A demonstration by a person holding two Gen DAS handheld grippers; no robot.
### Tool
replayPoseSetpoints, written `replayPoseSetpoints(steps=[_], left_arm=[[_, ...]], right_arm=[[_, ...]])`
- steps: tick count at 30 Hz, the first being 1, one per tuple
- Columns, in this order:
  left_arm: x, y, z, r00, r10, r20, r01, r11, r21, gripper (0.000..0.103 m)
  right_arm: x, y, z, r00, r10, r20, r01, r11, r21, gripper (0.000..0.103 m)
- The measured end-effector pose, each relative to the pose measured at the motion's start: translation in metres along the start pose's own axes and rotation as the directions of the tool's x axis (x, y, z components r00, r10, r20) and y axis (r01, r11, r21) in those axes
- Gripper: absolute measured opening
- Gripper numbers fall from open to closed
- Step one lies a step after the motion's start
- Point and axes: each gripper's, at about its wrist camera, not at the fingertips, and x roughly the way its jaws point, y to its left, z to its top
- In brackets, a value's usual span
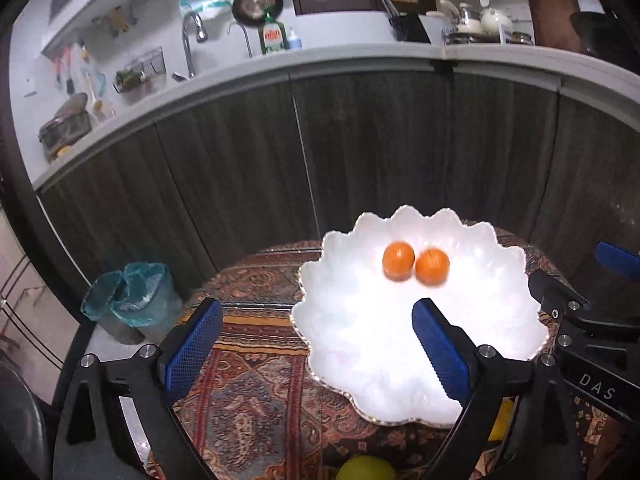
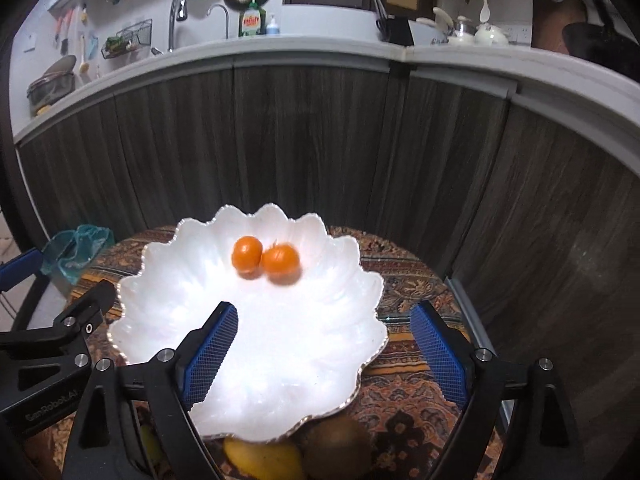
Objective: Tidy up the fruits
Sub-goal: 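Open both tools to drop the tangerines into the white bowl, then withdraw both open tools from the bowl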
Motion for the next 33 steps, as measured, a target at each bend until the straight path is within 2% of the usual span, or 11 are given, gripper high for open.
replayPoseSetpoints(steps=[8, 20, 26, 33], left_arm=[[-0.036, 0.009, -0.011, 0.999, -0.006, 0.036, 0.006, 1.000, -0.006, 0.098], [-0.067, 0.016, -0.048, 0.998, 0.007, 0.060, -0.004, 0.999, -0.041, 0.098], [-0.071, 0.015, -0.074, 1.000, 0.013, 0.028, -0.012, 0.999, -0.046, 0.097], [-0.068, 0.014, -0.096, 1.000, 0.013, -0.012, -0.013, 0.999, -0.042, 0.097]], right_arm=[[-0.042, 0.002, -0.006, 0.999, 0.002, 0.040, -0.002, 1.000, 0.001, 0.089], [-0.076, 0.014, -0.036, 0.998, 0.035, 0.052, -0.034, 0.999, -0.015, 0.089], [-0.085, 0.017, -0.058, 0.999, 0.029, 0.042, -0.027, 0.999, -0.034, 0.089], [-0.082, 0.020, -0.080, 0.999, 0.045, -0.008, -0.045, 0.998, -0.034, 0.089]])
